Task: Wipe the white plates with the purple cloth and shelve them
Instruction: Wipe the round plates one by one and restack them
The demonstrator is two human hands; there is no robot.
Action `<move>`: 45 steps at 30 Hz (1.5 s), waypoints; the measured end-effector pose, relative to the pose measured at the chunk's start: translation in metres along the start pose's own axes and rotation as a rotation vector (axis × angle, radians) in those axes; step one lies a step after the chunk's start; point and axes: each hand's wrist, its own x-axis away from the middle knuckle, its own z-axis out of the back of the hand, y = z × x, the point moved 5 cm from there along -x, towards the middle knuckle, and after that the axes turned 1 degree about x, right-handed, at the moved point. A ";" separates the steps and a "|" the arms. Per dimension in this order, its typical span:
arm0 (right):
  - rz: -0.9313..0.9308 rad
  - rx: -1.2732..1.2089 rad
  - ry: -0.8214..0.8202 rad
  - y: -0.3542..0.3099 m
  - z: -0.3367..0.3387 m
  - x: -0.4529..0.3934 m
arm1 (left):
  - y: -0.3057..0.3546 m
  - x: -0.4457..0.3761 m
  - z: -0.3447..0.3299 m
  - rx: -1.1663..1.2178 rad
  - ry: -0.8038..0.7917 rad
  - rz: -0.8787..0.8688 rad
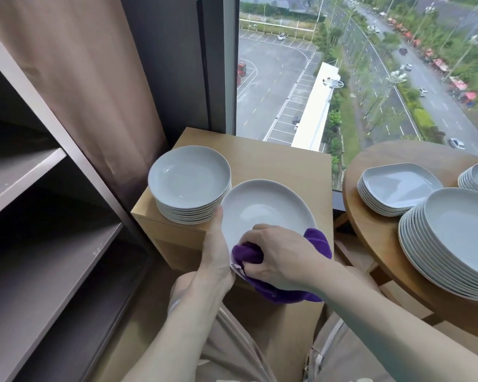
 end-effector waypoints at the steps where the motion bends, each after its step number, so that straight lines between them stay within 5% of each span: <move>1: -0.020 0.017 -0.016 0.003 0.000 0.003 | 0.001 -0.001 0.001 -0.012 0.003 -0.014; 8: -0.329 -0.096 0.033 0.059 0.006 0.012 | 0.017 -0.001 0.006 -0.141 -0.014 -0.194; 16: -0.436 -0.016 0.385 0.094 0.014 0.015 | -0.004 0.016 -0.002 -0.256 -0.060 -0.140; 23: -0.477 -0.355 0.675 0.123 0.028 0.031 | 0.000 0.007 0.021 -0.118 0.067 -0.141; 30: -0.371 -0.530 0.662 0.111 0.022 0.026 | 0.051 -0.001 0.034 -0.074 0.186 -0.330; 37: -0.258 -0.646 0.616 0.080 0.008 0.008 | 0.088 -0.026 0.051 -0.044 0.348 -0.329; 45: -0.209 -0.625 0.552 0.070 -0.001 0.006 | 0.104 -0.054 0.070 -0.466 0.637 -0.316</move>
